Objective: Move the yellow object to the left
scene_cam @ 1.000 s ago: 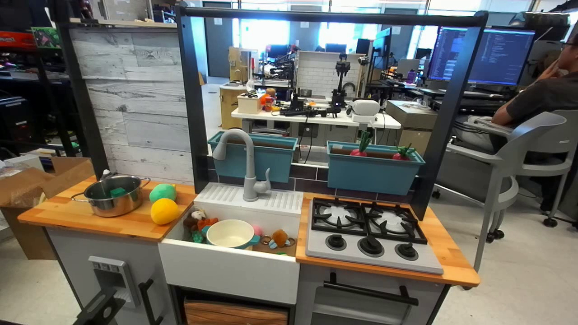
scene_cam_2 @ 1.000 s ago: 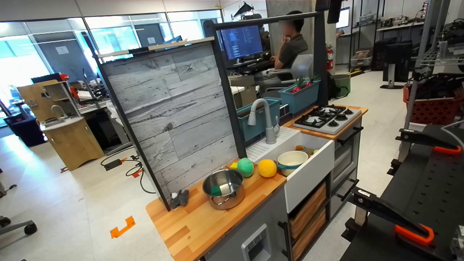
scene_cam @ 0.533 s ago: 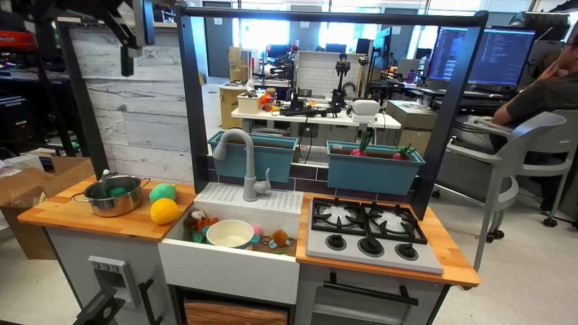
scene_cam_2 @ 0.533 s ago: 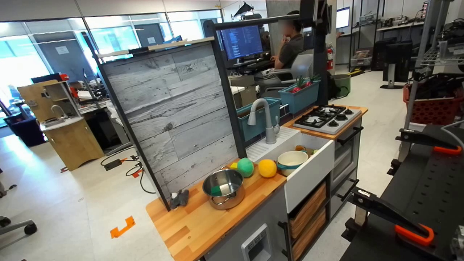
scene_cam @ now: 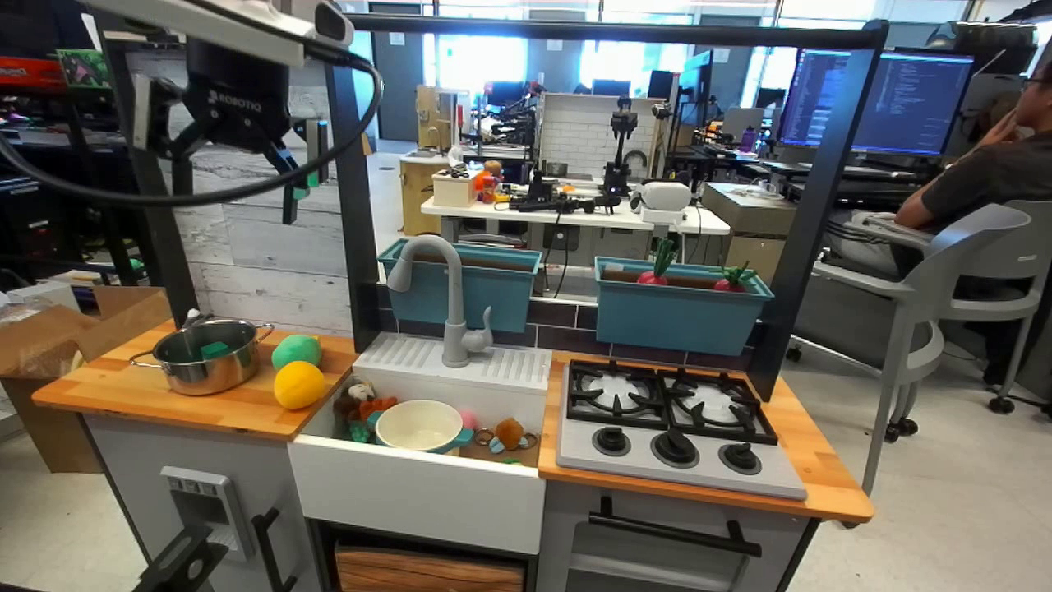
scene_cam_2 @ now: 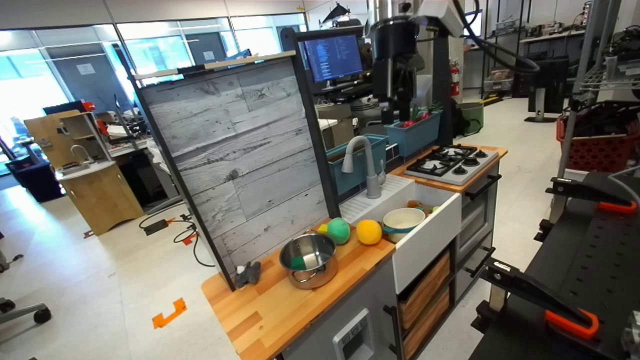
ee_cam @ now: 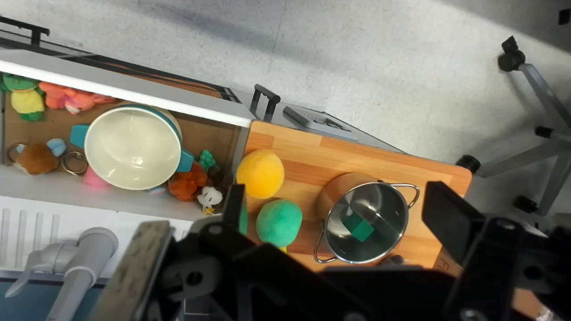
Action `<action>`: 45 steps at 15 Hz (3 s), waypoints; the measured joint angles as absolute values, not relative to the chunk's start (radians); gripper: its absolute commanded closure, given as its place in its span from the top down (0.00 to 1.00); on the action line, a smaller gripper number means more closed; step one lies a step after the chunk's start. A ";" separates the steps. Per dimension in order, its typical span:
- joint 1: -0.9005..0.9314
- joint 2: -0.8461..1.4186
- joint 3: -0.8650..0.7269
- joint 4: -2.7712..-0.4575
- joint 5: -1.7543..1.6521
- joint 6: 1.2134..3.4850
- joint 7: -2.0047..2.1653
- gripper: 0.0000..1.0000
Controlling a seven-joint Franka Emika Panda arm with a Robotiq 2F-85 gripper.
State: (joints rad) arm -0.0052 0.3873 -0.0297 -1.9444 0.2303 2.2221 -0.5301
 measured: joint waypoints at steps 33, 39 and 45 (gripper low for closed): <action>-0.008 0.974 0.037 -1.534 0.060 2.411 -0.300 1.00; 0.003 1.063 0.037 -1.433 0.040 2.411 -0.269 1.00; 0.025 1.129 0.037 -1.358 0.023 2.408 -0.240 0.74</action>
State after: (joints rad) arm 0.0248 1.1293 0.0373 -1.3580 0.0226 2.4079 -0.2398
